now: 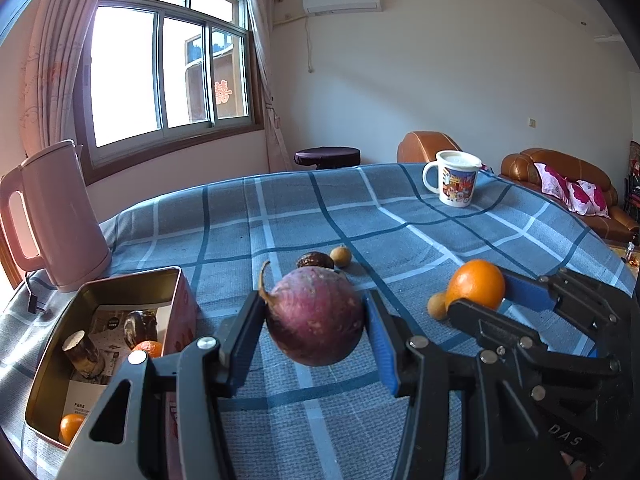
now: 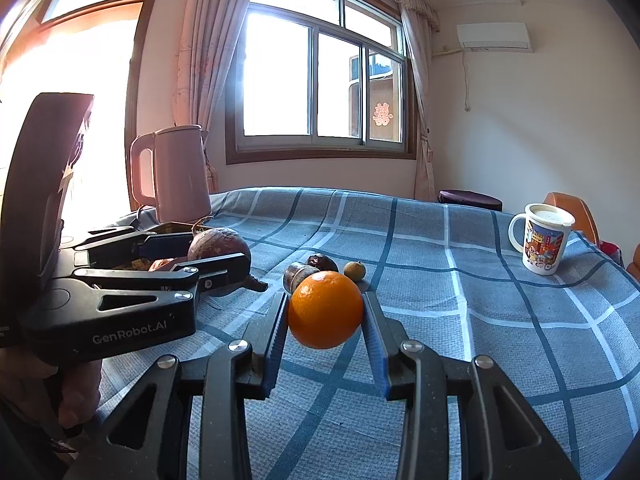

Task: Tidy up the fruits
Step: 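Lift and carry the radish with the left tool while the right tool carries the orange to the tin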

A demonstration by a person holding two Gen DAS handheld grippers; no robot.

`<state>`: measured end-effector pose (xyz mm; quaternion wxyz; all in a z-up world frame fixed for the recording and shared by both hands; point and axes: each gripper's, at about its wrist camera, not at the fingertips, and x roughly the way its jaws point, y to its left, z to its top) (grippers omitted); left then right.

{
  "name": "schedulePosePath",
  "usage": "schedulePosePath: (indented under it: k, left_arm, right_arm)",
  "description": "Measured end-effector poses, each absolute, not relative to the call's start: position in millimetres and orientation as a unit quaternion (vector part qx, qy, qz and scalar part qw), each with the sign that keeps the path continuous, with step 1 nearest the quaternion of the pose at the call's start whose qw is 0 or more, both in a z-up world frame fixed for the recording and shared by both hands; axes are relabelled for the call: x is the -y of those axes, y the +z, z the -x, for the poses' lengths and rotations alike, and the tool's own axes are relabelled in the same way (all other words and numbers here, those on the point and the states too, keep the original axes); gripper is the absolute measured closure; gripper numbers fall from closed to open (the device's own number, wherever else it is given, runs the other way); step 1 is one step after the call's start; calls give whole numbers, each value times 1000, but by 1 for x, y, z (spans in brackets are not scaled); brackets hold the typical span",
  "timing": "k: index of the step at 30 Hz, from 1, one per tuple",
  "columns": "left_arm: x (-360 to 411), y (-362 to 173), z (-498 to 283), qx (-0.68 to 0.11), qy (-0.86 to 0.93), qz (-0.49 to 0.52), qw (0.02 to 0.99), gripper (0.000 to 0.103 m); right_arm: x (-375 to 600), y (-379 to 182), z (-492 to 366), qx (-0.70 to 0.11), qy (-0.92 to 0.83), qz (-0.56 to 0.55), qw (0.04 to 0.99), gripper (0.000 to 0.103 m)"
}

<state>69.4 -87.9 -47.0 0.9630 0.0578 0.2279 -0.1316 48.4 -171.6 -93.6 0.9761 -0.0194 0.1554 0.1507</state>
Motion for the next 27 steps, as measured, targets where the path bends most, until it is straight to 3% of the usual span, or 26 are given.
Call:
schedulePosePath:
  k: [27]
  left_arm:
    - [72,-28,-57,-182,-102,-51,977,51]
  right_arm:
    - [168,-56,-34,-107,153,39,982,65]
